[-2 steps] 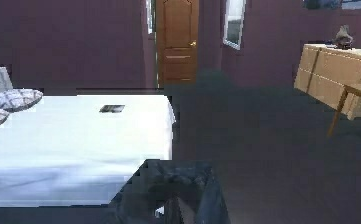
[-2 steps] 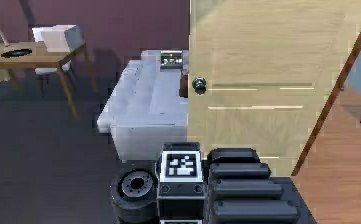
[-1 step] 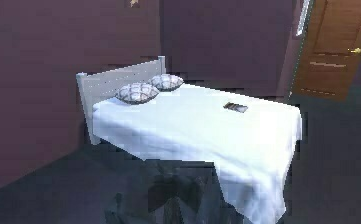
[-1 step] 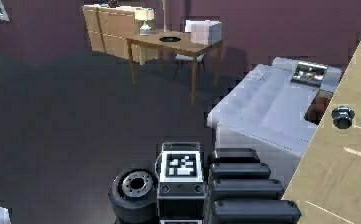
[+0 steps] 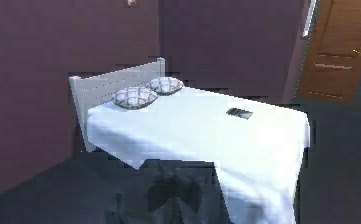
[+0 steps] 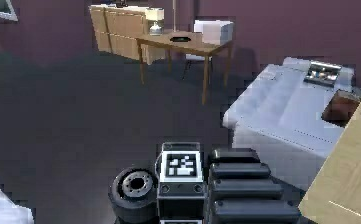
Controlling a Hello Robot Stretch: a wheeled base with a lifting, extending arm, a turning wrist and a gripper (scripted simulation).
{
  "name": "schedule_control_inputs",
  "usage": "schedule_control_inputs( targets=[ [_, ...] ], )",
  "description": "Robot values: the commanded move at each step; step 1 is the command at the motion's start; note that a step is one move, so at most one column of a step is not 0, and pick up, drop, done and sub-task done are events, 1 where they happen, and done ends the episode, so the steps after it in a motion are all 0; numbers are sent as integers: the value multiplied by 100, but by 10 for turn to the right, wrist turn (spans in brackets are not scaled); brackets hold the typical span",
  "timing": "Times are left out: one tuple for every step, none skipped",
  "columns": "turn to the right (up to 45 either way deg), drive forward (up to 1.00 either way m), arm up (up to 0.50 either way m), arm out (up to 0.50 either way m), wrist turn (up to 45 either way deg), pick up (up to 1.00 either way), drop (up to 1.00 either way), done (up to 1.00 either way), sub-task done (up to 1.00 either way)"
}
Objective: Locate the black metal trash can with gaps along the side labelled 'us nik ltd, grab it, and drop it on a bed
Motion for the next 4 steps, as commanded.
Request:
schedule_control_inputs(
  targets=[
    [-300,0,0,0,0,0,0,0,0],
    [0,100,0,0,0,0,0,0,0],
    [-60,0,0,0,0,0,0,0,0],
    [0,20,0,0,0,0,0,0,0]
  ],
)
